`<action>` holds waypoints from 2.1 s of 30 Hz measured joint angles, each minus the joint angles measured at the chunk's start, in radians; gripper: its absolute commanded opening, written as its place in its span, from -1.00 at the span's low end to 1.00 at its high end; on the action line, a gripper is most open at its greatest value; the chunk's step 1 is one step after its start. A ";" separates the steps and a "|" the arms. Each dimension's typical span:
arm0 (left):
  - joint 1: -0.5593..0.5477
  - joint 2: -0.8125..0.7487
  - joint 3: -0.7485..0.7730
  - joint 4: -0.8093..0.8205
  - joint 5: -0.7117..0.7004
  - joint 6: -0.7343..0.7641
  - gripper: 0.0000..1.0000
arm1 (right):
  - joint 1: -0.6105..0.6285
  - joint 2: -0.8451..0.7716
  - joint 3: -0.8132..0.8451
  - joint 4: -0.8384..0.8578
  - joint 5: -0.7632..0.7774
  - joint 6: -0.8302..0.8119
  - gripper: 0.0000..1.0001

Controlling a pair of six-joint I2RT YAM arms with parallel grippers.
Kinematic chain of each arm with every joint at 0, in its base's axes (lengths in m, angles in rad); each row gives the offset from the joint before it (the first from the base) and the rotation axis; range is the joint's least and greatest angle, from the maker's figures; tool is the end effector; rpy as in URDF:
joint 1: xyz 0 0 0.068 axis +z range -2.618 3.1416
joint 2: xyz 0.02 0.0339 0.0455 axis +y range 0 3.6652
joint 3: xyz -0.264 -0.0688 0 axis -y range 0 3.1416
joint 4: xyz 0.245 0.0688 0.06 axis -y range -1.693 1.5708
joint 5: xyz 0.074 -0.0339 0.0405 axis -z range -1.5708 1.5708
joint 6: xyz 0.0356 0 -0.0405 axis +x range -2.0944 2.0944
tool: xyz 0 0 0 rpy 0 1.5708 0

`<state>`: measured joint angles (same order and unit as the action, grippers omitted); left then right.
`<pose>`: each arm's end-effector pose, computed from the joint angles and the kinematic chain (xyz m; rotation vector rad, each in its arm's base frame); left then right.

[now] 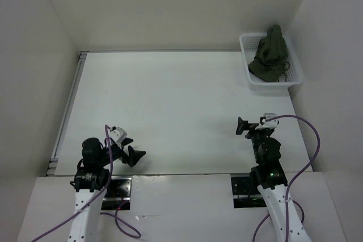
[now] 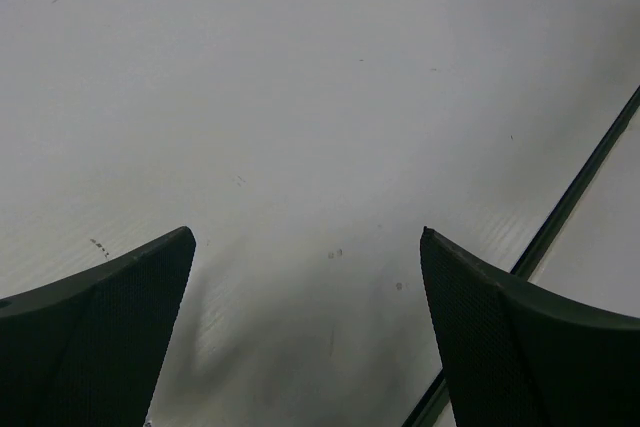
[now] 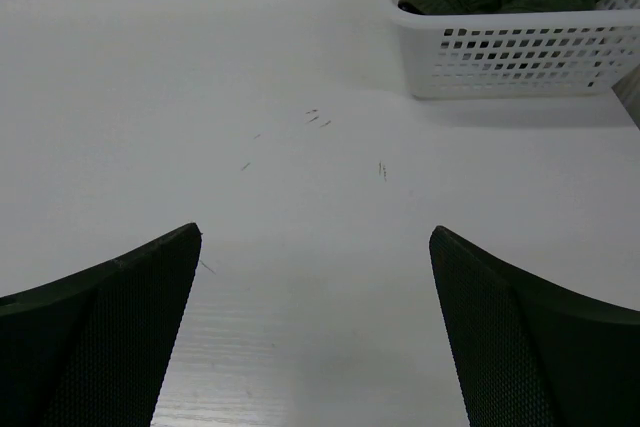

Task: Fold and stack the shorts
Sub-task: Grab the shorts from the pile

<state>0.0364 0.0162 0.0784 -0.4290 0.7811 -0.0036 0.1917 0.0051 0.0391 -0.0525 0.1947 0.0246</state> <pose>0.0904 -0.0218 0.1573 0.4784 1.8304 -0.7289 0.1071 0.0138 0.1811 0.0191 1.5889 0.0140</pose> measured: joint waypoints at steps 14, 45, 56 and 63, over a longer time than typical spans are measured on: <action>-0.002 0.000 0.000 0.155 -0.008 -0.001 1.00 | -0.002 0.000 0.014 0.031 -0.262 -0.355 1.00; -0.044 1.784 1.426 -0.053 -0.726 0.000 1.00 | -0.278 1.920 1.650 -0.159 -0.057 -0.011 0.78; -0.121 1.815 1.436 -0.092 -0.780 0.000 1.00 | -0.306 2.278 1.904 -0.180 0.111 0.165 0.86; -0.123 1.815 1.429 -0.093 -0.841 0.000 1.00 | -0.306 2.409 1.987 -0.197 0.232 0.226 0.89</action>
<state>-0.0868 1.8313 1.5070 -0.5217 -0.0601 -0.0032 -0.1143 2.4142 2.0258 -0.2497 0.4271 0.2508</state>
